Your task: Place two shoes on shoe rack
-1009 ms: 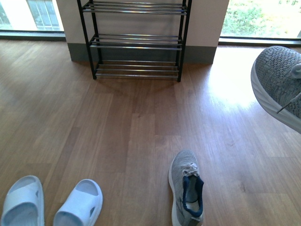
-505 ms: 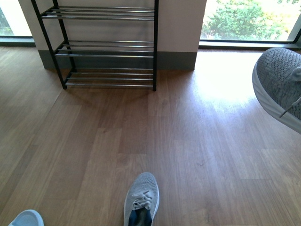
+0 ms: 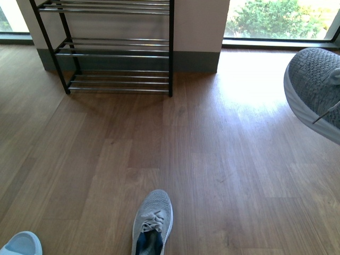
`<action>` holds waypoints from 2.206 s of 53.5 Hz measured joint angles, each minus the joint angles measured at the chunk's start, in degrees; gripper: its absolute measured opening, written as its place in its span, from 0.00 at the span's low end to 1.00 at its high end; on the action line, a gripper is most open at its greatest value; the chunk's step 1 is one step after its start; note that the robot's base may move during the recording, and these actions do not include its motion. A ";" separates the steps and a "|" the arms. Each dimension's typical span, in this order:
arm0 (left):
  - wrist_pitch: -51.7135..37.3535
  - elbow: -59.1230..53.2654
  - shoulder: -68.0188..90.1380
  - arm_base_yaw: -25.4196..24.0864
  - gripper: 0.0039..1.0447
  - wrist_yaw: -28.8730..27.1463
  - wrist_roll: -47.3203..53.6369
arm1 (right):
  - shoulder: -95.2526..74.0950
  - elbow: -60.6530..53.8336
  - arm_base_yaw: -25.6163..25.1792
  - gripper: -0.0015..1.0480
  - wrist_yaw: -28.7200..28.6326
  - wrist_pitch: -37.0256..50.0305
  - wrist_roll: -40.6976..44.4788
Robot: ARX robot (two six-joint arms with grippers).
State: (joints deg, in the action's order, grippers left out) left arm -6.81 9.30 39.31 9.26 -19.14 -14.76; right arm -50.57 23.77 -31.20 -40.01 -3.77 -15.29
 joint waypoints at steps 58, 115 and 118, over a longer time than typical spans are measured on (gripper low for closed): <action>-12.90 50.42 106.51 26.49 0.91 21.42 -2.84 | 0.00 0.00 0.02 0.01 0.07 0.00 0.00; -7.54 50.84 111.10 22.82 0.91 13.09 -1.40 | 0.00 0.00 0.00 0.01 0.07 0.00 0.00; -6.88 52.85 112.98 23.17 0.91 13.14 -1.46 | 0.00 0.00 0.00 0.01 0.07 0.00 0.00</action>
State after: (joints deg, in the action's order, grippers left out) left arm -13.69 62.15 152.29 32.42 -6.00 -16.23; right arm -50.57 23.77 -31.20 -39.94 -3.77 -15.29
